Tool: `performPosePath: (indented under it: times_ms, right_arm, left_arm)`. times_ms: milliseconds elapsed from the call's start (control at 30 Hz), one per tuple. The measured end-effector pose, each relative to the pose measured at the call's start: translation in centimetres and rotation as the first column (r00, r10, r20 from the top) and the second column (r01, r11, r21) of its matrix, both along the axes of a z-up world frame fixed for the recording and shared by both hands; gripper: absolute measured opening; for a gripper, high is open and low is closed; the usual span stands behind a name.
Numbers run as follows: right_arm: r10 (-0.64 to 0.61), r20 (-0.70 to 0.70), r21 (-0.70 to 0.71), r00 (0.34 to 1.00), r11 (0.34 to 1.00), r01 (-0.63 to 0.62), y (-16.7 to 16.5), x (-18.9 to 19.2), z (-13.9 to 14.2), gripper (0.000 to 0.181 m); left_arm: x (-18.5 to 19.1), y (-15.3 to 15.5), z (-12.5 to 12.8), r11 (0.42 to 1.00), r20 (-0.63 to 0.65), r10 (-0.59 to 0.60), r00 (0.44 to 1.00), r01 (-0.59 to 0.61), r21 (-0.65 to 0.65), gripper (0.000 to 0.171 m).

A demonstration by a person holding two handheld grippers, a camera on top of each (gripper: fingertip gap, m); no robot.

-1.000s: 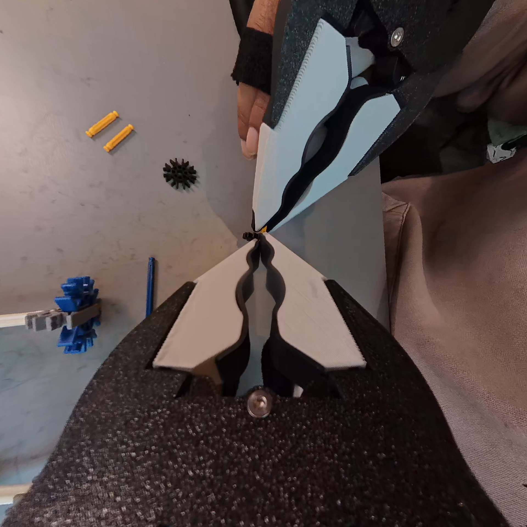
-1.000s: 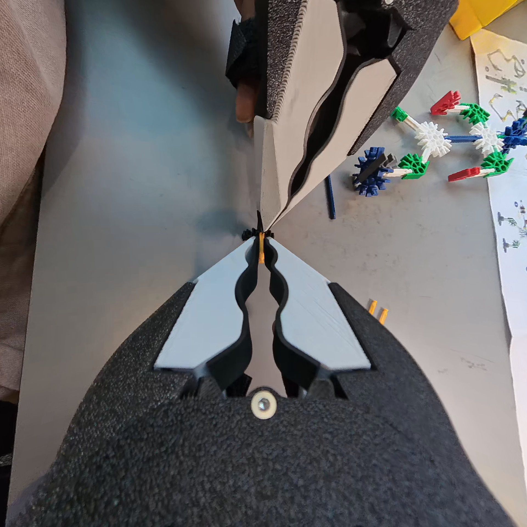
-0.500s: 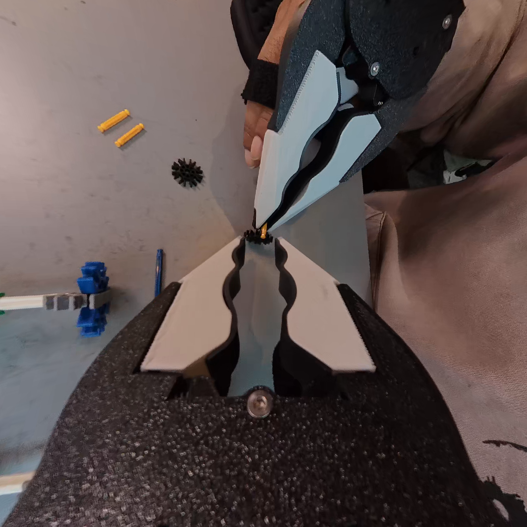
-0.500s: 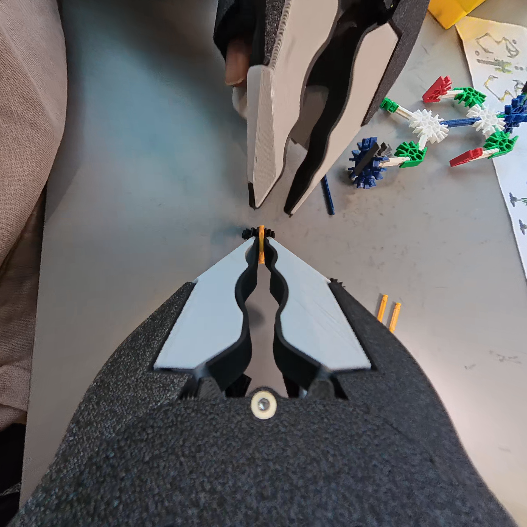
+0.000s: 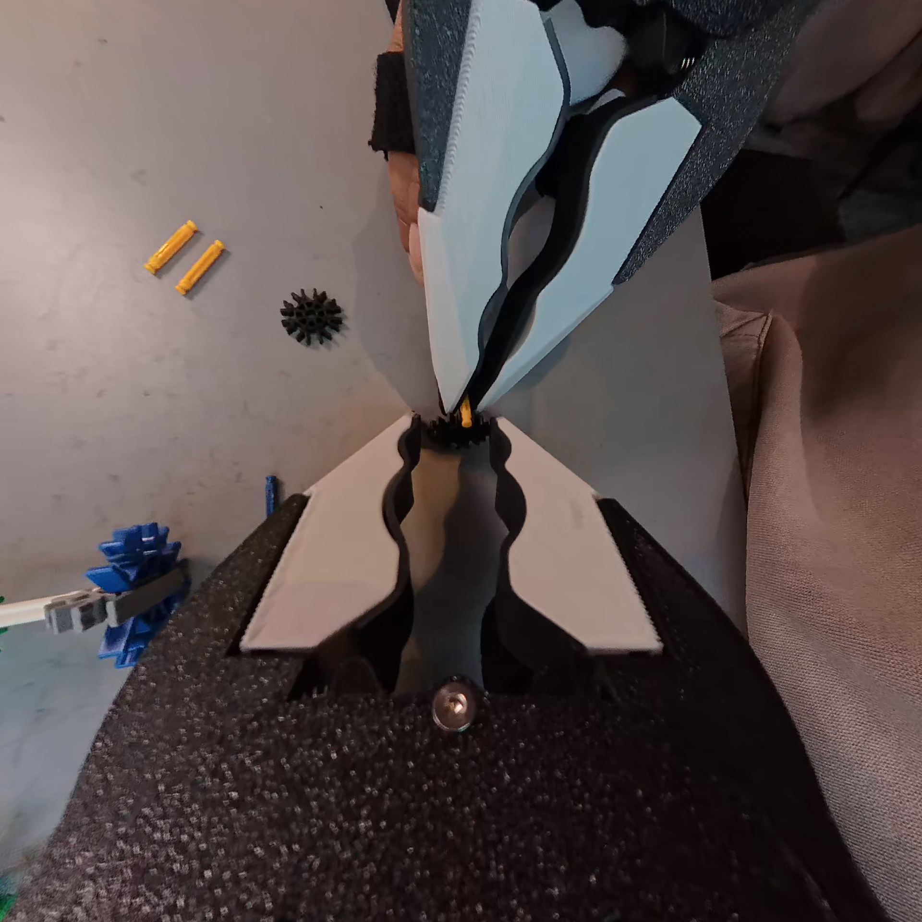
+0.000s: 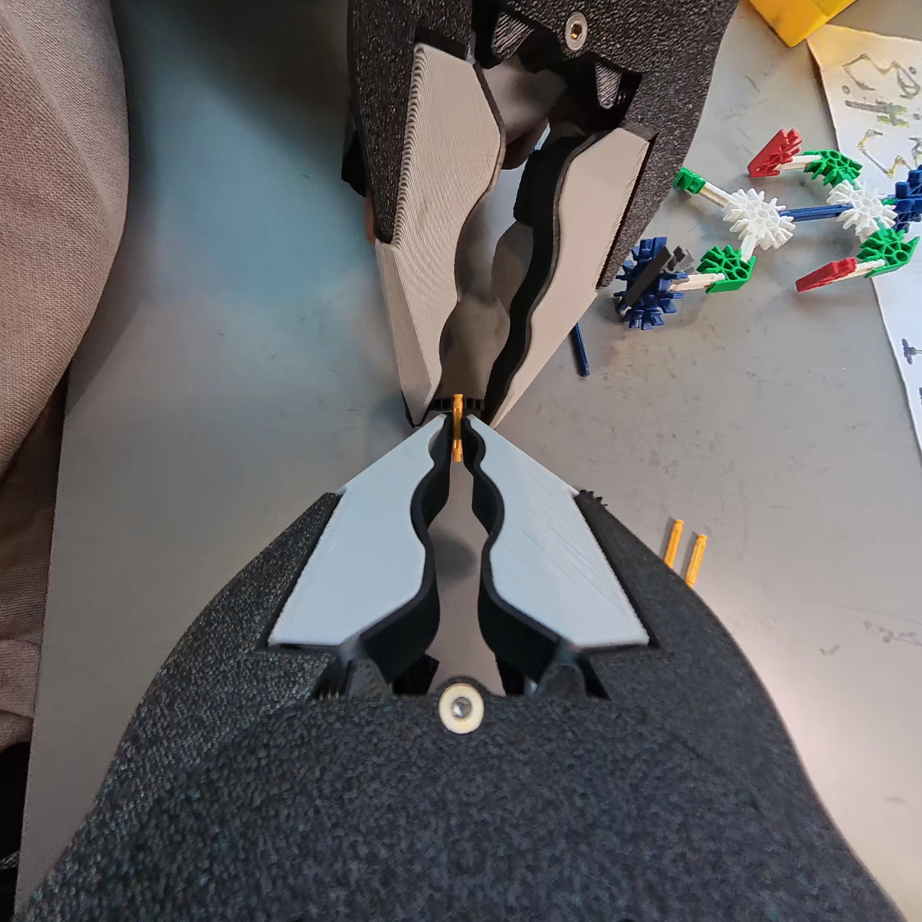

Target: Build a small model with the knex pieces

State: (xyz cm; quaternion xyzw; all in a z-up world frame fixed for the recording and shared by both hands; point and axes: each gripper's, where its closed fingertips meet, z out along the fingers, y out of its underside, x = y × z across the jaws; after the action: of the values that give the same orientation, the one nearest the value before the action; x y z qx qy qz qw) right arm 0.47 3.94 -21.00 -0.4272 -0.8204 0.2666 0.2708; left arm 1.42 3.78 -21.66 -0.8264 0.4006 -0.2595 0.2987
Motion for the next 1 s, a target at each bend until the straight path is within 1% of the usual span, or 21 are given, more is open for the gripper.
performPosePath:
  times_ms: [67, 333, 600, 867, 1000]
  right_arm:
    - [0.000, 0.001, -0.002, 1.000, 1.000, 0.000, 0.1, 0.0, 0.0, 0.002]
    - [-0.004, -0.010, -0.007, 1.000, 1.000, 0.004, 0.1, -0.1, 0.2, 0.003]
    - [-0.007, -0.015, -0.019, 1.000, 1.000, 0.007, 0.2, 0.0, 0.6, 0.002]
    - [-0.034, -0.053, -0.059, 0.998, 0.998, 0.031, 0.5, 0.2, 1.9, 0.001]
    - [-0.048, -0.107, -0.098, 0.993, 0.995, 0.038, 0.6, 0.0, 2.9, 0.002]
  left_arm:
    - [-0.1, 0.0, 0.0, 1.000, -0.004, 0.001, 1.000, -0.001, 0.010, 0.023]
    - [-0.4, 0.0, 0.1, 0.999, -0.029, -0.001, 1.000, 0.002, 0.039, 0.023]
    - [-0.4, 0.0, 0.7, 0.998, 0.007, 0.002, 1.000, -0.002, 0.058, 0.023]
    - [-0.3, 0.4, 2.5, 0.991, 0.050, 0.013, 0.999, -0.019, 0.136, 0.022]
    - [-0.3, 0.6, 3.9, 0.980, 0.079, 0.018, 0.997, -0.034, 0.196, 0.022]
